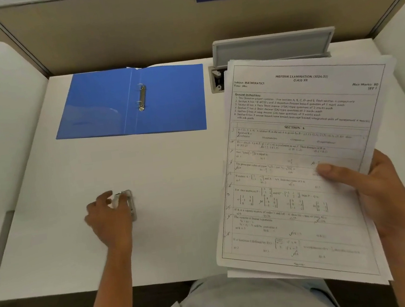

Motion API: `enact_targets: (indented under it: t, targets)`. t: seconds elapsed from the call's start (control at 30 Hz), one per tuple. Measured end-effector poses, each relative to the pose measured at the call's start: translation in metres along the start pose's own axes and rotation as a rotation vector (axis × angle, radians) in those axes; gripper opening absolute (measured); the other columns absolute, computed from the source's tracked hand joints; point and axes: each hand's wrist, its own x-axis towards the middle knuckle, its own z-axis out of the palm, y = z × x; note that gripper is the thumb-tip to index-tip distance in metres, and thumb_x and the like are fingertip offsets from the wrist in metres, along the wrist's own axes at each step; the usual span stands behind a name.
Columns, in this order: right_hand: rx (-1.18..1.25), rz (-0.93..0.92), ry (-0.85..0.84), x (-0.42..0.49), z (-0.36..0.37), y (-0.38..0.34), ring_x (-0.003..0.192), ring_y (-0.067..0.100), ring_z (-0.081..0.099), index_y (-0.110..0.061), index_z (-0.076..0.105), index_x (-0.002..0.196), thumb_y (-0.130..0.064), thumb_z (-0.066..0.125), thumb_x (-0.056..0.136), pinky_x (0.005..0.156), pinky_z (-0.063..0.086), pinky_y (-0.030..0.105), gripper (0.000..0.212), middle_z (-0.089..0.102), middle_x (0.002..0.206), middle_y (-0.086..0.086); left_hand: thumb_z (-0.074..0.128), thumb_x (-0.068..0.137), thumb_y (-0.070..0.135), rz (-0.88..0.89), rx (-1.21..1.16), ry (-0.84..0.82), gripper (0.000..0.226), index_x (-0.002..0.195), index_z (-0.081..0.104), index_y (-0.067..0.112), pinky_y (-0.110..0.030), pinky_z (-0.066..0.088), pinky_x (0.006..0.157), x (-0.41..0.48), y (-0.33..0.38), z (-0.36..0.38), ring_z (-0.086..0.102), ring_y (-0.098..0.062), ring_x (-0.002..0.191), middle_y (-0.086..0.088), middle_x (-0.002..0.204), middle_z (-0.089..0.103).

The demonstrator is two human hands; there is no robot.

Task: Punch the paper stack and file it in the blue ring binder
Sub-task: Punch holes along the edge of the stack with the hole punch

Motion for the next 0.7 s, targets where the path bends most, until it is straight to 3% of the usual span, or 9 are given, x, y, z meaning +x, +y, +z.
enact_targets:
  t: [0.07,0.13,0.2,0.27,0.33,0.47,0.7]
  targets:
    - [-0.008,-0.014,-0.001,0.0,0.0,0.0,0.102,0.035,0.081,-0.012,0.075,0.125,-0.006,0.076,0.08,0.08,0.067,0.053,0.046,0.082,0.118,0.009,0.069,0.099,0.037,0.022,-0.278,-0.195,0.016,0.109,0.076,0.026,-0.046,0.058,0.086,-0.023,0.04,-0.018,0.068,-0.025,0.101,-0.007,0.112,0.073]
    - [-0.01,-0.03,-0.003,0.0,0.002,0.001,0.103,0.034,0.08,-0.013,0.074,0.126,-0.007,0.076,0.079,0.08,0.068,0.051,0.047,0.082,0.119,0.008,0.063,0.104,0.031,0.035,-0.533,-0.555,0.021,0.108,0.08,0.018,-0.041,0.054,0.075,-0.058,0.086,-0.041,0.071,-0.026,0.093,-0.015,0.109,0.078]
    - [0.002,-0.043,-0.008,-0.001,0.004,0.002,0.102,0.031,0.081,-0.015,0.074,0.123,-0.006,0.075,0.079,0.077,0.069,0.047,0.045,0.082,0.119,0.006,0.056,0.105,0.039,0.108,-0.658,-0.899,0.037,0.114,0.079,0.011,-0.045,0.059,0.076,-0.094,0.123,-0.063,0.073,-0.035,0.099,-0.019,0.112,0.078]
    - [0.004,-0.053,-0.025,-0.002,0.008,0.003,0.102,0.029,0.081,-0.019,0.075,0.12,-0.006,0.074,0.079,0.076,0.069,0.045,0.043,0.082,0.119,0.004,0.052,0.104,0.043,0.204,-0.628,-1.091,0.043,0.117,0.079,0.012,-0.046,0.063,0.085,-0.121,0.142,-0.075,0.074,-0.033,0.108,-0.014,0.116,0.079]
    - [-0.003,-0.06,-0.032,-0.002,0.01,0.005,0.103,0.029,0.081,-0.022,0.076,0.119,-0.007,0.075,0.08,0.077,0.069,0.046,0.042,0.082,0.119,0.003,0.055,0.104,0.039,0.213,-0.599,-1.155,0.04,0.117,0.079,0.01,-0.048,0.062,0.091,-0.134,0.148,-0.078,0.075,-0.03,0.111,-0.009,0.117,0.08]
    - [0.013,-0.06,-0.03,-0.005,0.009,0.006,0.102,0.029,0.081,-0.02,0.075,0.12,-0.006,0.075,0.079,0.074,0.069,0.042,0.043,0.082,0.118,0.004,0.061,0.103,0.019,0.132,-0.616,-1.127,0.025,0.105,0.079,0.001,-0.061,0.059,0.099,-0.142,0.147,-0.075,0.077,-0.032,0.109,-0.011,0.115,0.081]
    - [0.013,-0.038,-0.029,-0.01,0.003,0.011,0.103,0.029,0.081,-0.019,0.073,0.123,-0.007,0.076,0.077,0.074,0.069,0.044,0.048,0.082,0.119,0.002,0.064,0.102,0.017,0.116,-0.557,-1.038,0.022,0.103,0.08,0.002,-0.062,0.061,0.095,-0.149,0.145,-0.071,0.079,-0.03,0.104,-0.008,0.11,0.083]
